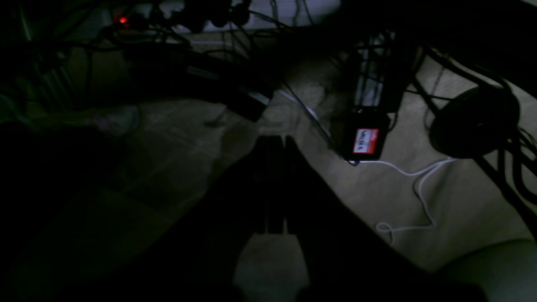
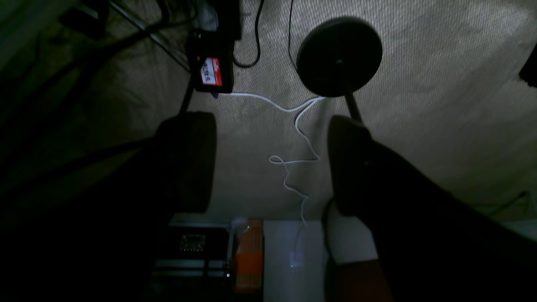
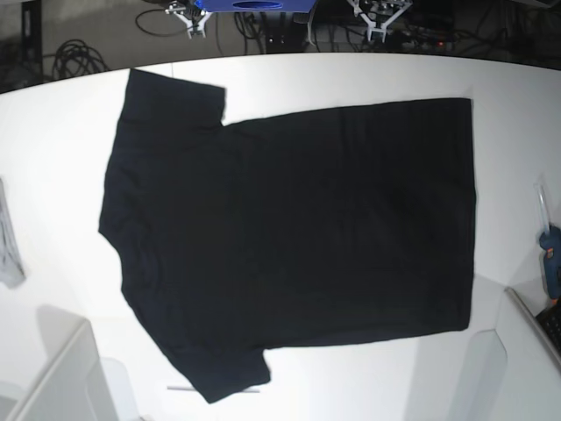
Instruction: Fold the T-shirt properly
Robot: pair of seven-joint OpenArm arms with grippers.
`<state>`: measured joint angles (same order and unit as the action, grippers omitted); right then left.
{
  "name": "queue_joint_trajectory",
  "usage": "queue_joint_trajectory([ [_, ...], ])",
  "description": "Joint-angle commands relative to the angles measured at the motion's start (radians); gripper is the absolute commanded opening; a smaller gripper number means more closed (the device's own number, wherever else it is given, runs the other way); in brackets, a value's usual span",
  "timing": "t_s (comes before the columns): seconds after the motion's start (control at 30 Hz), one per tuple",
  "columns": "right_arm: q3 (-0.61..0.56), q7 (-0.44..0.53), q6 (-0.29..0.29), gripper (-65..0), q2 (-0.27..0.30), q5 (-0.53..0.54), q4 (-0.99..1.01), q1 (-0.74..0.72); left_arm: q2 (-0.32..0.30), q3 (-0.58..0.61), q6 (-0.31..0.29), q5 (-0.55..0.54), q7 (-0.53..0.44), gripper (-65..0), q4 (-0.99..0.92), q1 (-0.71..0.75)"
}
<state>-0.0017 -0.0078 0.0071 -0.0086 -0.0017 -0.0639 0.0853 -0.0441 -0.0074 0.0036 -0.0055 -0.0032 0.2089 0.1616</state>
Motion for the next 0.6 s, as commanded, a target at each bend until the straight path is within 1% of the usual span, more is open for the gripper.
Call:
queue_joint_trajectory([
  [0.0,0.001,0.002,-0.006,-24.6,0.0,-0.001,-0.02,0.006,-0.001,0.001,0.003,0.0,0.002,-64.5,0.002,0.008],
  [0.17,0.001,0.006,-0.005,-24.5,-0.001,-0.001,-0.04,0.028,0.005,0.001,0.003,0.0,0.002,-64.3,0.002,0.01],
  [0.3,-0.001,0.007,-0.005,-25.8,0.003,-0.001,-0.04,0.029,0.005,0.001,0.003,0.0,0.004,-64.3,0.002,0.006],
  [0.33,-0.001,0.007,-0.005,-27.5,0.003,-0.001,-0.04,0.032,0.005,0.001,0.003,0.0,0.004,-64.3,0.002,0.006],
  [0.37,-0.001,0.009,-0.005,-30.9,0.003,-0.001,-0.04,0.037,0.005,0.001,0.003,0.0,0.004,-64.2,0.002,0.005],
  [0.4,-0.001,0.009,-0.005,-36.3,0.003,-0.001,-0.041,0.038,0.005,-0.001,0.003,0.0,0.004,-64.0,0.002,0.005],
  [0.43,-0.001,0.009,-0.005,-42.3,0.003,-0.001,-0.041,0.04,0.005,-0.001,0.003,0.0,0.004,-62.4,0.002,0.005],
  [0.47,-0.001,0.009,-0.005,-49.8,0.003,-0.001,-0.041,0.04,0.005,-0.001,0.003,0.0,0.004,-59.1,0.002,0.006],
  [0.5,-0.001,0.009,-0.005,-58.7,0.003,-0.001,-0.041,0.041,0.005,-0.001,0.003,0.0,0.004,-55.1,0.002,0.008],
  [0.53,-0.001,0.009,-0.005,-65.0,0.003,-0.001,-0.041,0.041,0.005,-0.001,0.003,0.0,0.004,-50.4,0.002,0.008],
  [0.57,-0.001,0.009,-0.005,-65.0,0.003,-0.001,-0.041,0.041,0.005,-0.001,0.003,0.0,0.004,-45.9,0.002,0.01],
])
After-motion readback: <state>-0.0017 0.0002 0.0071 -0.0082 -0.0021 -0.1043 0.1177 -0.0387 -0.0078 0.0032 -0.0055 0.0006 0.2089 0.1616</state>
